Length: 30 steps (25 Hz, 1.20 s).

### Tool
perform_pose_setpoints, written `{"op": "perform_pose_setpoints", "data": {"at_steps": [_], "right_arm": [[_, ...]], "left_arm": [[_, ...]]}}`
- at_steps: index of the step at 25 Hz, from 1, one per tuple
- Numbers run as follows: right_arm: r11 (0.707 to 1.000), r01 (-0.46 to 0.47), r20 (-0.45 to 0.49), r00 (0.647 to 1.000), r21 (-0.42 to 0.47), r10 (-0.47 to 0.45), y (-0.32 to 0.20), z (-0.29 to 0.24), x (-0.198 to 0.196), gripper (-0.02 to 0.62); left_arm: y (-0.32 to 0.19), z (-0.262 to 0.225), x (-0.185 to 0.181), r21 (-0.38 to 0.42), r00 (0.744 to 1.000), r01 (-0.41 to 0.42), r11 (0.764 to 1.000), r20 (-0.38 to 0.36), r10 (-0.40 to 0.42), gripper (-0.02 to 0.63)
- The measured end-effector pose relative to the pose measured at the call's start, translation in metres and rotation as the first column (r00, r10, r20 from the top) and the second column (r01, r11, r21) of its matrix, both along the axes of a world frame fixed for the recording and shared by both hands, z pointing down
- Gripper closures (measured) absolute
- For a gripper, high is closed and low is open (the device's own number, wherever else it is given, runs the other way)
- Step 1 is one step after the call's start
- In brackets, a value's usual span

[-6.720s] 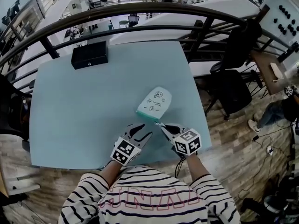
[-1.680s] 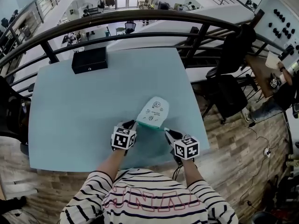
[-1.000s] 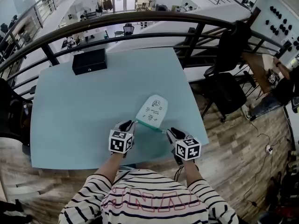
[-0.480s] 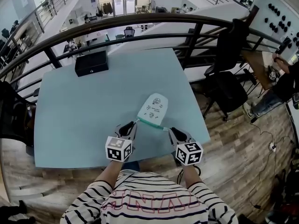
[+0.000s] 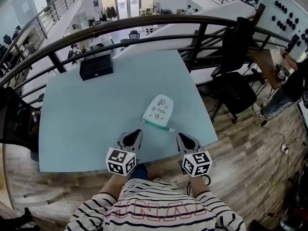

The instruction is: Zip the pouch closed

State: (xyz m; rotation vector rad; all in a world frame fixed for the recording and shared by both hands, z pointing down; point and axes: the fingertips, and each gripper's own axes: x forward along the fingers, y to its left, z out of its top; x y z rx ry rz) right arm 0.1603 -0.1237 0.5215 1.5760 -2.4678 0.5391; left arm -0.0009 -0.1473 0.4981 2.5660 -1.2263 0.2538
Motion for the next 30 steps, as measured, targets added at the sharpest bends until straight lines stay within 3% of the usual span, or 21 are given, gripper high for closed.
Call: {"op": "perform_pose_setpoints", "data": {"at_steps": [9,19,30], "right_arm": [[1.000,0.005,0.064,0.998,0.008,-0.005,0.032,-0.005,-0.002,0.561],[0.998,0.068,0.050,0.996,0.010,-0.068,0.060,-0.005,-0.017,0.568],[0.997,0.075,0.014,0.997,0.022,-0.075,0.073,-0.007,-0.020,0.568]], "left_arm": [[0.035,-0.009,0.007,0.026,1.000,-0.024,0.999,0.002,0.023,0.580],[0.060,0.000,0.014,0.028,0.999,-0.051,0.998,-0.003,0.051,0.581],[0.076,0.001,0.012,0.038,0.999,-0.054,0.998,0.004,0.054,0.581]]}}
